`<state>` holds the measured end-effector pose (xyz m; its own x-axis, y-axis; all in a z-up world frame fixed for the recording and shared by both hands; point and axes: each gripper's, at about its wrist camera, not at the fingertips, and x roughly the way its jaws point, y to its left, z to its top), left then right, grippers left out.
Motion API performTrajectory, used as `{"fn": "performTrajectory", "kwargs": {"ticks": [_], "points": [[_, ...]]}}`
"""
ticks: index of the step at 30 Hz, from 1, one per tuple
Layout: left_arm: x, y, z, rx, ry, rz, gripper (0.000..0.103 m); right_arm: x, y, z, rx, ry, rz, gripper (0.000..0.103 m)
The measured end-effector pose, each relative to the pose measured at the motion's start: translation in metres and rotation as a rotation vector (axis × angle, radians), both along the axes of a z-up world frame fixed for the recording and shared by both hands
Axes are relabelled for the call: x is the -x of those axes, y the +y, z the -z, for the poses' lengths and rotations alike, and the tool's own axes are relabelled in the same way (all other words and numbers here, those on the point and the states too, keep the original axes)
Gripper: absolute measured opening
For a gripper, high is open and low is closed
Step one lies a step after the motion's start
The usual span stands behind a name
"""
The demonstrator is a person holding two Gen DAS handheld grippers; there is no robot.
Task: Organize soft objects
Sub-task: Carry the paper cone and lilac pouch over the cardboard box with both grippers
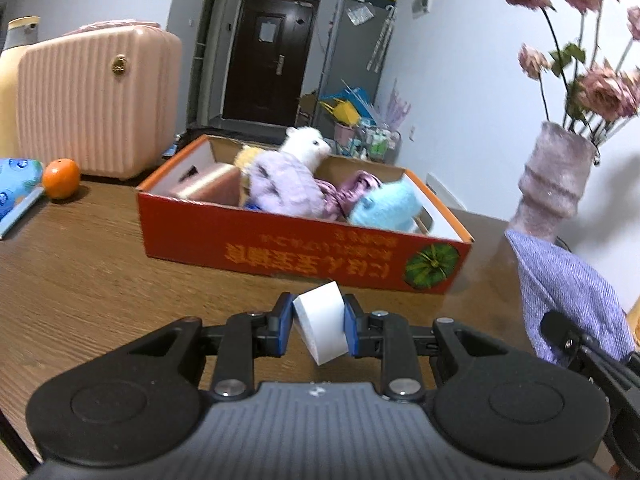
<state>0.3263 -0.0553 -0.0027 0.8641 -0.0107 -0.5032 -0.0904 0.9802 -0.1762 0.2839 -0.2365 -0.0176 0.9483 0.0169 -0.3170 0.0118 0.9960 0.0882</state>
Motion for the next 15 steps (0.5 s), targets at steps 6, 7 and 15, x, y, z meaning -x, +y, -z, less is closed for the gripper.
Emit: {"fn": "performTrajectory", "kwargs": {"ticks": [6,7,15], "points": [[-0.003,0.019,-0.005,-0.004,-0.025,-0.028,0.027,-0.008,0.020,-0.001,0.013,-0.013,-0.015,0.015],[-0.004,0.022,-0.006,-0.006,-0.029,-0.033,0.027,-0.010,0.023,-0.001,0.013,-0.015,-0.018,0.015],[-0.006,0.043,-0.013,-0.012,-0.066,-0.065,0.027,-0.026,0.049,-0.002,0.022,-0.032,-0.039,0.015]]}}
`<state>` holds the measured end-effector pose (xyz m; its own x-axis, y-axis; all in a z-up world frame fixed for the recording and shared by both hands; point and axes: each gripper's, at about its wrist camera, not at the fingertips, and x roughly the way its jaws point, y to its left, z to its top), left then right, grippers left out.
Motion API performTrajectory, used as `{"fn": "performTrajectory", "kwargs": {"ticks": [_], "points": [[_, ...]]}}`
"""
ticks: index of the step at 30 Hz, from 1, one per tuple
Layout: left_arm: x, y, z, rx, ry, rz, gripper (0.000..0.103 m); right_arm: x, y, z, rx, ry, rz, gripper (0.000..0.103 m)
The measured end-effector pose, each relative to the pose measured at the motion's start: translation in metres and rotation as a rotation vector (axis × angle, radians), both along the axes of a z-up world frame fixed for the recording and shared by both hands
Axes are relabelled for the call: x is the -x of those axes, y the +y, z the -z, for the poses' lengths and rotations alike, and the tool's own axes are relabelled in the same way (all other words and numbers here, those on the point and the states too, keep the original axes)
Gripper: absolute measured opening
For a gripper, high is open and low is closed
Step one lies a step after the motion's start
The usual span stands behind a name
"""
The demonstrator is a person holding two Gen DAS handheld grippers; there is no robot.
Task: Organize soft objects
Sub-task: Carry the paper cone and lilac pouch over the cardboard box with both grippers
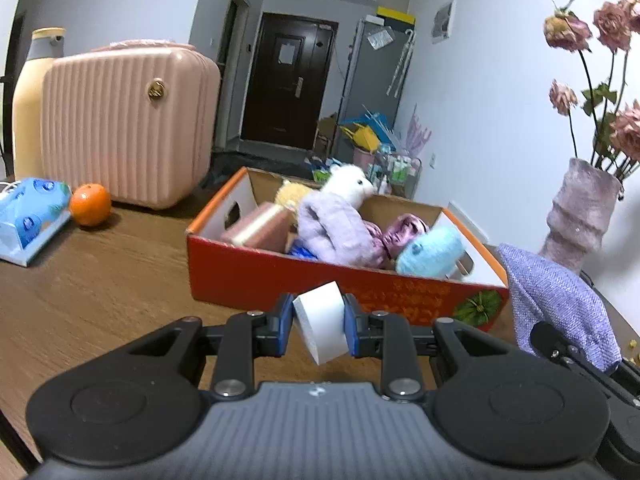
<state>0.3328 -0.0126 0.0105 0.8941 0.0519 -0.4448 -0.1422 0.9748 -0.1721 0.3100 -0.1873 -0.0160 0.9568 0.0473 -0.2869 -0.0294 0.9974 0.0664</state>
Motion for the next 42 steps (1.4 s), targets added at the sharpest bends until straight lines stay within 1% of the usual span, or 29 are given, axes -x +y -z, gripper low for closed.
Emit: {"fn": "performTrajectory", "kwargs": {"ticks": [12,22,35,42], "points": [[-0.017,0.030,-0.004,0.007,-0.014,-0.052,0.027,-0.021,0.032,-0.001,0.012,-0.027,-0.038,0.015],[-0.035,0.043,-0.009,-0.001,-0.044,-0.072,0.027,-0.043,0.053,-0.003,0.022,-0.052,-0.063,0.015],[-0.074,0.047,-0.013,-0.025,-0.080,-0.080,0.027,-0.085,0.074,-0.005,0.032,-0.080,-0.102,0.015],[-0.102,0.047,-0.012,-0.045,-0.089,-0.092,0.027,-0.110,0.082,-0.005,0.047,-0.100,-0.117,0.015]]}}
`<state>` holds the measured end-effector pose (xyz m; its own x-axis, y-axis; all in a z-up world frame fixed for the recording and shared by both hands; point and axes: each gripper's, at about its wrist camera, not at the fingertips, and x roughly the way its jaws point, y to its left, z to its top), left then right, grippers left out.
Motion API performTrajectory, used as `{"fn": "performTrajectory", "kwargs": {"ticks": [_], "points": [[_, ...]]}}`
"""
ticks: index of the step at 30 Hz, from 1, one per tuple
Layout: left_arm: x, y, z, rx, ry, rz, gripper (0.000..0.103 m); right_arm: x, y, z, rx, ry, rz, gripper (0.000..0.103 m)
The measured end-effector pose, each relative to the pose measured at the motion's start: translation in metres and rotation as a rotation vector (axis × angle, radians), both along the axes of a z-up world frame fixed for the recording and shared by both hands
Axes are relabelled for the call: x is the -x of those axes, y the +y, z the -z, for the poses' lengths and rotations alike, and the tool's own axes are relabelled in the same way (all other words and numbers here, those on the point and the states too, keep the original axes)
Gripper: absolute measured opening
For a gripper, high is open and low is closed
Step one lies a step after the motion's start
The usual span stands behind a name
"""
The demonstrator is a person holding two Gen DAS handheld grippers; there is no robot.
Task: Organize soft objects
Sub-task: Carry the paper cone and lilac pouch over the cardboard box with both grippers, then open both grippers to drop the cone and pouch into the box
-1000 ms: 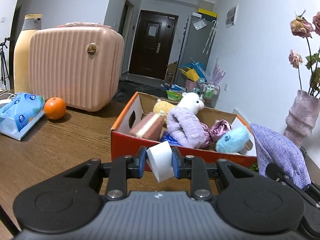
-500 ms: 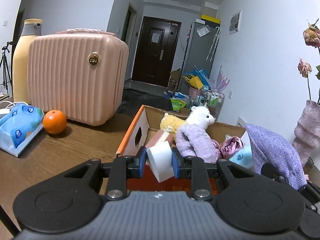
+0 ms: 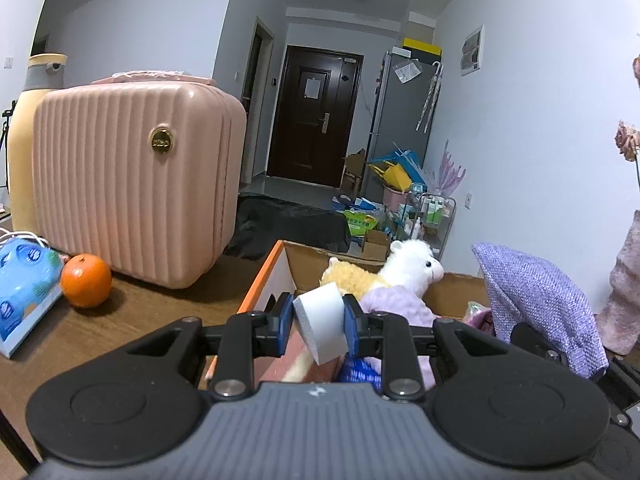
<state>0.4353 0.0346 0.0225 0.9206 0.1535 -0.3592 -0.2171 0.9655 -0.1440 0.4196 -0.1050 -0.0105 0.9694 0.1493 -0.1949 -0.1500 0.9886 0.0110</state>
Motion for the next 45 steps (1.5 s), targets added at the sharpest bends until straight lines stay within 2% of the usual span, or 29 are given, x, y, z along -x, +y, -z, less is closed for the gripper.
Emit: {"fn": "performTrajectory", "kwargs": {"ticks": [9,17,24,27,29,31,32,33,34,36,45], "points": [[-0.032,0.000,0.002,-0.031,-0.009,-0.026,0.027,-0.031,0.001,0.000,0.014,-0.008,0.008,0.015],[-0.052,-0.008,0.007,-0.134,-0.033,-0.046,0.027,-0.051,0.004,0.004,0.045,-0.011,0.018,0.015],[-0.056,-0.003,0.016,-0.153,-0.005,-0.067,0.028,-0.056,0.005,0.007,0.069,0.013,0.009,0.017],[-0.057,-0.005,0.015,-0.162,-0.009,-0.067,0.031,-0.056,0.007,0.008,0.080,0.022,0.002,0.025],[-0.054,-0.003,0.015,-0.153,-0.009,-0.071,0.044,-0.056,0.007,0.009,0.085,0.032,-0.001,0.033],[-0.052,-0.001,0.013,-0.141,-0.013,-0.100,0.081,-0.055,0.008,0.010,0.095,0.033,0.003,0.057],[-0.051,0.000,0.013,-0.137,-0.021,-0.120,0.089,-0.055,0.008,0.010,0.098,0.032,0.007,0.063],[-0.049,0.002,0.012,-0.137,-0.032,-0.141,0.099,-0.054,0.008,0.010,0.098,0.030,0.011,0.075],[-0.047,0.002,0.011,-0.140,-0.045,-0.158,0.103,-0.052,0.007,0.010,0.095,0.028,0.016,0.087],[-0.045,0.003,0.010,-0.149,-0.058,-0.167,0.103,-0.051,0.004,0.009,0.081,0.020,0.026,0.103],[-0.043,0.000,0.012,-0.165,-0.052,-0.170,0.103,-0.040,-0.005,0.008,0.054,0.000,0.048,0.103]]}}
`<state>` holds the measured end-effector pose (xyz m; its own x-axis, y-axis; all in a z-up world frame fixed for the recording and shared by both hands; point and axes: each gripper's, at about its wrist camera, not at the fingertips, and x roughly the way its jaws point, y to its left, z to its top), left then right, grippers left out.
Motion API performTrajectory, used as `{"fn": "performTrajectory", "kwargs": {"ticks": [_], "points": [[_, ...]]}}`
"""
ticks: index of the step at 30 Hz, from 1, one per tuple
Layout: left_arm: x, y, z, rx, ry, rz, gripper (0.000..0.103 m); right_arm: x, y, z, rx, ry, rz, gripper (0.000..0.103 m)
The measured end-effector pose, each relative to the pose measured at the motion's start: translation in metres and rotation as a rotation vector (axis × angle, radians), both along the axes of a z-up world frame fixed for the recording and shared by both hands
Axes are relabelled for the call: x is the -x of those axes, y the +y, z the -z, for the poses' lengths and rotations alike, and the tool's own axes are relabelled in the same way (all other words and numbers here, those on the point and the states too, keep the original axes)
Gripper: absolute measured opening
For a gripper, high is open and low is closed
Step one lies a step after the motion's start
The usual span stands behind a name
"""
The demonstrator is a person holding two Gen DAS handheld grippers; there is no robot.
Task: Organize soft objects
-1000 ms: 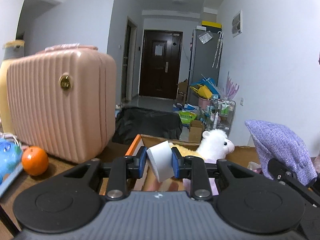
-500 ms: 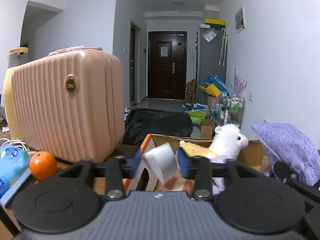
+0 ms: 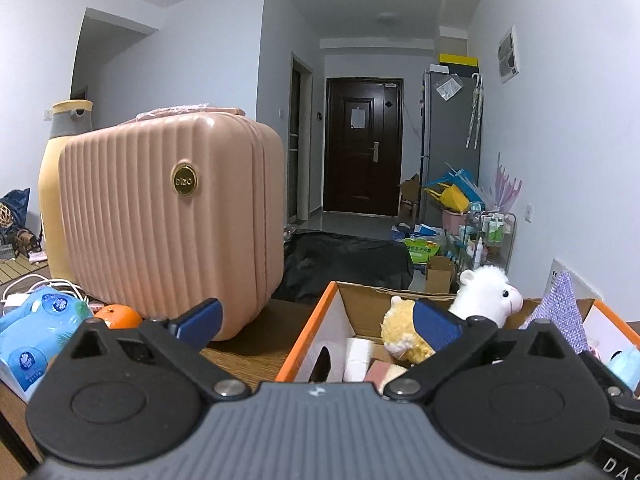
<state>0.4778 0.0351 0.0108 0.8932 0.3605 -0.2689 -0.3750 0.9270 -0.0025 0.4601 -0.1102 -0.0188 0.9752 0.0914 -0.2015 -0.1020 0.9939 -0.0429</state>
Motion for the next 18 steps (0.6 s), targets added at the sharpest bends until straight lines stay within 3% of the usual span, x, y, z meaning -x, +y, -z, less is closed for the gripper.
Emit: {"fn": "performTrajectory", "kwargs": {"ticks": [18], "points": [[0.074,-0.005,-0.007,-0.097,-0.053,0.054,0.103,0.058,-0.013,-0.005,0.012,-0.064,0.042,0.103]]}}
